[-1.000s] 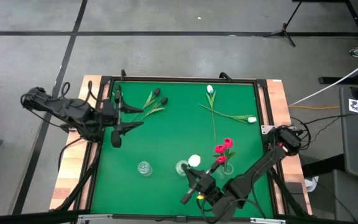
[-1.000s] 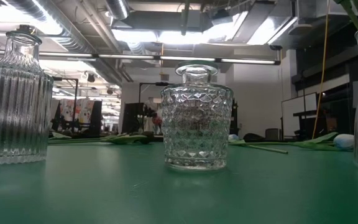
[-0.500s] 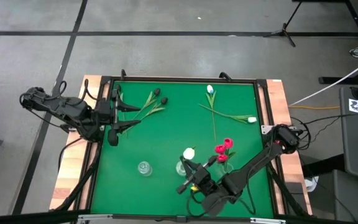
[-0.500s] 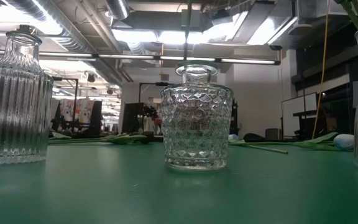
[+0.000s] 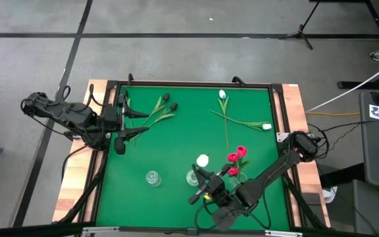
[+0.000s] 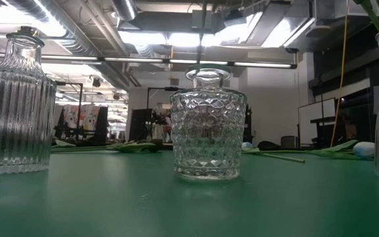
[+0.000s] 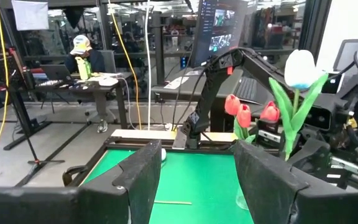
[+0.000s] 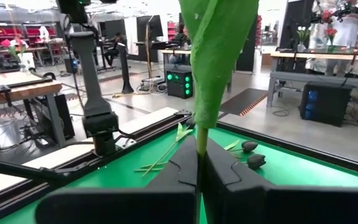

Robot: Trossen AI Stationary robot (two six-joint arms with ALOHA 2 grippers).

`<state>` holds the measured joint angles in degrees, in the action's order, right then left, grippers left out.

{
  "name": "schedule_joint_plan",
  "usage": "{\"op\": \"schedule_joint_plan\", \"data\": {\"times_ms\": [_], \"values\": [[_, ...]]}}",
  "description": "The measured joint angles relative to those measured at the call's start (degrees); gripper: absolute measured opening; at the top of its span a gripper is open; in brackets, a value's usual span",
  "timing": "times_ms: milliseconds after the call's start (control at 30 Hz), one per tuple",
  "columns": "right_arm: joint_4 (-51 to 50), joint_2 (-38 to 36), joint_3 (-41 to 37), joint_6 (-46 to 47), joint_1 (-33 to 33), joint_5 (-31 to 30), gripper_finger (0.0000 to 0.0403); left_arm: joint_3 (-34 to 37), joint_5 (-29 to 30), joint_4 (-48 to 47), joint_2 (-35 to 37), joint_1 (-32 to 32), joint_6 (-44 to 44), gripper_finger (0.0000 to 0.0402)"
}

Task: Sort flowers into vase by color
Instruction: Put the top center white tulip into the middle transparent vase

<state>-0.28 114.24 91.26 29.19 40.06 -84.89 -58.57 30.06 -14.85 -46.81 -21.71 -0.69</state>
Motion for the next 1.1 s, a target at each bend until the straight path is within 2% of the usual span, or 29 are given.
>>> {"op": "schedule_joint_plan", "data": {"times_ms": [200,400,533,833,1100], "values": [[-0.5,-0.9,-0.1,-1.2,0.6,-0.8,0.0,0.0,0.0,0.0,0.0,0.0,-0.1,0.02],[-2.9,-0.9,-0.1,0.6,-0.5,3.1,0.0,0.0,0.0,0.0,0.0,0.0,0.0,0.02],[-5.5,-0.9,-0.1,2.1,-0.9,3.4,0.0,0.0,0.0,0.0,0.0,0.0,0.0,0.02],[-16.2,-0.8,-0.1,15.2,-0.7,5.3,0.0,0.0,0.0,-0.1,0.0,0.0,0.0,0.02],[-22.5,-0.8,-0.1,22.6,-0.7,5.9,0.0,0.0,0.0,-1.6,0.0,0.0,0.0,0.02]]}}
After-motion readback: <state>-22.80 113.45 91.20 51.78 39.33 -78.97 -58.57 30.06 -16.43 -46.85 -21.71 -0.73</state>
